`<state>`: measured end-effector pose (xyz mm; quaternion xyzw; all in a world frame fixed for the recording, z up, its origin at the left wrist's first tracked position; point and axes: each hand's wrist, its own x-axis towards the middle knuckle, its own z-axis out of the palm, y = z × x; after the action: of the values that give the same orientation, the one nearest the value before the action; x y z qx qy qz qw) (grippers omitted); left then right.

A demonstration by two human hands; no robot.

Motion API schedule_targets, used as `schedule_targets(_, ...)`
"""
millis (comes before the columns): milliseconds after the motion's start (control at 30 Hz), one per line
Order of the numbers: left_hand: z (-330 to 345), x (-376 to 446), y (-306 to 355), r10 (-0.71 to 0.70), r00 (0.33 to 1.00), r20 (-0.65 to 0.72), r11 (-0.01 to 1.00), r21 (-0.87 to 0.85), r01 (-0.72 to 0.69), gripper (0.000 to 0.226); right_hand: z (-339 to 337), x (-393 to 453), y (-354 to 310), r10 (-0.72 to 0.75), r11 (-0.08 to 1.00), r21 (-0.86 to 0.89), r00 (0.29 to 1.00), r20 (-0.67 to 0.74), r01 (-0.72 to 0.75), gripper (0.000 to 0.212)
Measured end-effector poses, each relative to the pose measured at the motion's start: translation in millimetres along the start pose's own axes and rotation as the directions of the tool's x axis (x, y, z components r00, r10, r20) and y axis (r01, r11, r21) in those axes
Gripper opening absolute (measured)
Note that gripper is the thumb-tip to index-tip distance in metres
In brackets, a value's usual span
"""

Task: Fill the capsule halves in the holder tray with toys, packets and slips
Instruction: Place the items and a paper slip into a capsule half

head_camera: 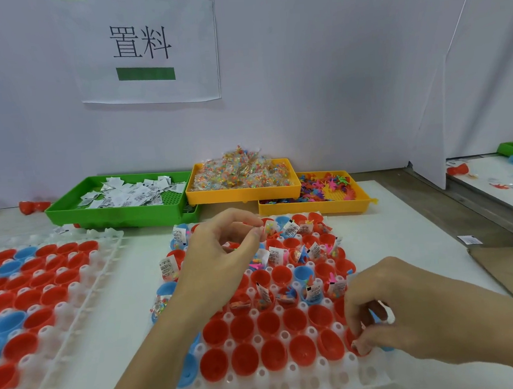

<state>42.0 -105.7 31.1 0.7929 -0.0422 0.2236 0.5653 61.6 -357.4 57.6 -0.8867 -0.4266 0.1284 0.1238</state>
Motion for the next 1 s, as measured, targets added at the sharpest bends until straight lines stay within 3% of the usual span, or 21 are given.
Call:
schedule_targets(100, -1, 0, -1, -0.017, 1.0, -0.016, 1.0, -0.01, 0.017, 0.017, -7, 0, 5, 0.012, 1.0, 0.002, 1.0, 0.0, -0.012, 0.028)
schedule_targets(233, -3, 2, -5, -0.024, 0.999, -0.029, 1.0, 0.0, 0.024, 0.017, -33, 18, 14, 0.005, 0.993, 0.116, 0.986, -0.168, 0.015, 0.014)
schedule_targets(300, -4, 3, -7, -0.03, 0.999, -0.044, 1.0, 0.008, 0.03, 0.018, -46, 45, 38, 0.064, 0.988, 0.152, 0.945, -0.322, -0.015, 0.012)
schedule_targets(400, -7, 5, -10, -0.05, 0.995, -0.086, 0.999, 0.012, 0.051, 0.021, -57, 100, 97, 0.277, 0.959, 0.19, 0.828, -0.487, -0.209, 0.016)
schedule_targets(500, -10, 6, -13, -0.076, 0.989, -0.128, 0.997, 0.011, 0.078, 0.023, -58, 150, 146, 0.453, 0.89, 0.204, 0.746, -0.489, -0.407, 0.028)
schedule_targets(667, -13, 8, -16, -0.104, 0.977, -0.186, 0.994, 0.018, 0.109, 0.022, -49, 198, 192, 0.538, 0.822, 0.084, 0.717, -0.443, -0.564, 0.028)
schedule_targets(800, -15, 9, -18, -0.091, 0.976, -0.196, 0.993, 0.053, 0.103, 0.022, -47, 210, 209, 0.559, 0.792, 0.001, 0.724, -0.404, -0.61, 0.019)
schedule_targets(1000, -17, 10, -21, -0.072, 0.981, -0.178, 0.994, 0.071, 0.086, 0.023, -53, 222, 212, 0.529, 0.813, 0.012, 0.73, -0.433, -0.582, 0.035)
